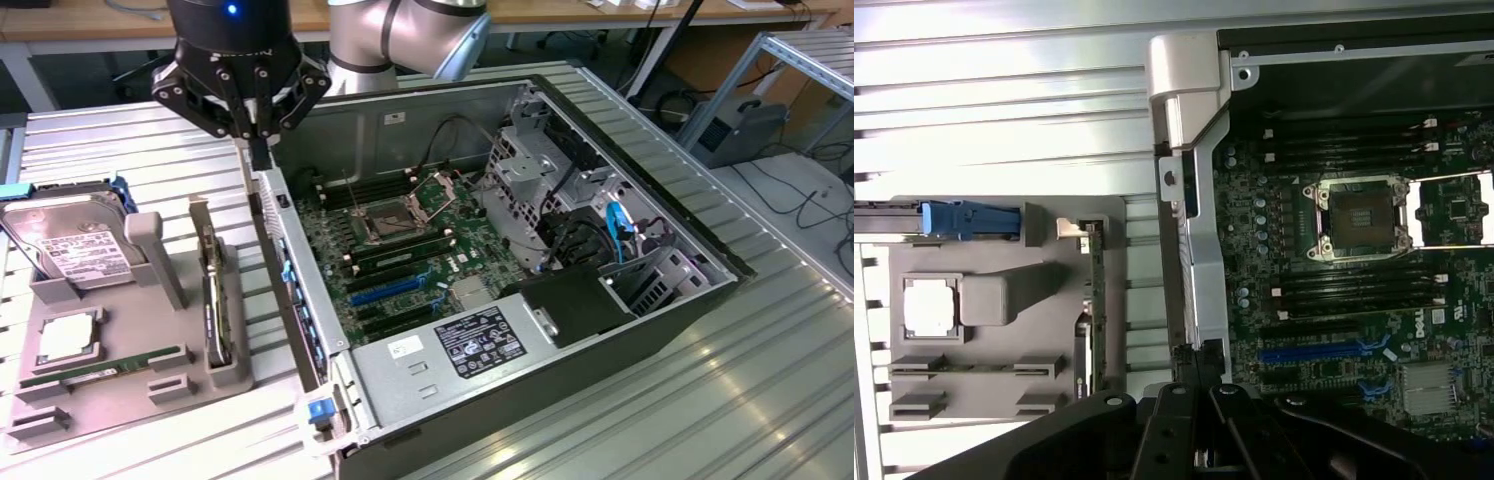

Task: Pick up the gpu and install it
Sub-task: 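Reach for the gpu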

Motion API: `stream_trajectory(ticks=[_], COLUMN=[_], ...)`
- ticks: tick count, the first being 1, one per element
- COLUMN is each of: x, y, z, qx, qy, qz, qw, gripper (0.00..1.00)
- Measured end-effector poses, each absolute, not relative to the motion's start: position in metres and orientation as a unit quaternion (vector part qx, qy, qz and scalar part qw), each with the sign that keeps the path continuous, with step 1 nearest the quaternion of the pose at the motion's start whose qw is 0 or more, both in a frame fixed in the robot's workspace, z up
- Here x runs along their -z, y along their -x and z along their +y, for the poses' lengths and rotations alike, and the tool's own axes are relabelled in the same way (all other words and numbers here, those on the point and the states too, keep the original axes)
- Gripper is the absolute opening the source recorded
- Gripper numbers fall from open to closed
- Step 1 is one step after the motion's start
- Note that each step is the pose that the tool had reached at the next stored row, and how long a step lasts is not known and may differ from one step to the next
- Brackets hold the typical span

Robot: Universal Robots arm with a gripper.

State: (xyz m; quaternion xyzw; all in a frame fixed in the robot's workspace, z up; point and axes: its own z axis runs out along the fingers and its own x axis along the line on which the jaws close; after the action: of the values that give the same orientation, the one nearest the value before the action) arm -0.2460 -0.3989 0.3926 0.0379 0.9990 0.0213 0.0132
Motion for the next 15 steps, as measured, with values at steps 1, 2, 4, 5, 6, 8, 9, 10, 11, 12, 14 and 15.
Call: stream_trajectory(ticks=[1, 2, 4, 5, 6, 8, 9, 10, 11, 12, 14, 15], x=[-0.3927, -0.3926, -0.3926, -0.3926, -0.3927, -0.3926, -0.3926, -0.3926, -0.3926, -0.3926, -0.3926, -0.3926], y=[0.2465, 0.2469, 0.2478, 0.2483, 0.2487, 0.2495, 0.2499, 0.2503, 0.2507, 0.2511, 0.2517, 0.2519], z=[-0.3989, -0.3989, -0.3989, -0.3989, -0.3989, -0.3988, -0.3989, -0.3989, -0.3989, -0.3989, -0.3988, -0.3989], qx=[-0.021, -0.021, -0.021, -0.021, -0.021, -0.021, -0.021, -0.021, -0.021, -0.021, -0.021, -0.021], qy=[-0.038, -0.038, -0.038, -0.038, -0.038, -0.038, -0.038, -0.038, -0.038, -0.038, -0.038, -0.038], qz=[0.999, 0.999, 0.999, 0.999, 0.999, 0.999, 0.999, 0.999, 0.999, 0.999, 0.999, 0.999], qw=[0.013, 0.013, 0.013, 0.013, 0.013, 0.013, 0.013, 0.013, 0.013, 0.013, 0.013, 0.013], gripper=[0.11, 0.11, 0.11, 0.11, 0.11, 0.11, 0.11, 0.11, 0.11, 0.11, 0.11, 0.11])
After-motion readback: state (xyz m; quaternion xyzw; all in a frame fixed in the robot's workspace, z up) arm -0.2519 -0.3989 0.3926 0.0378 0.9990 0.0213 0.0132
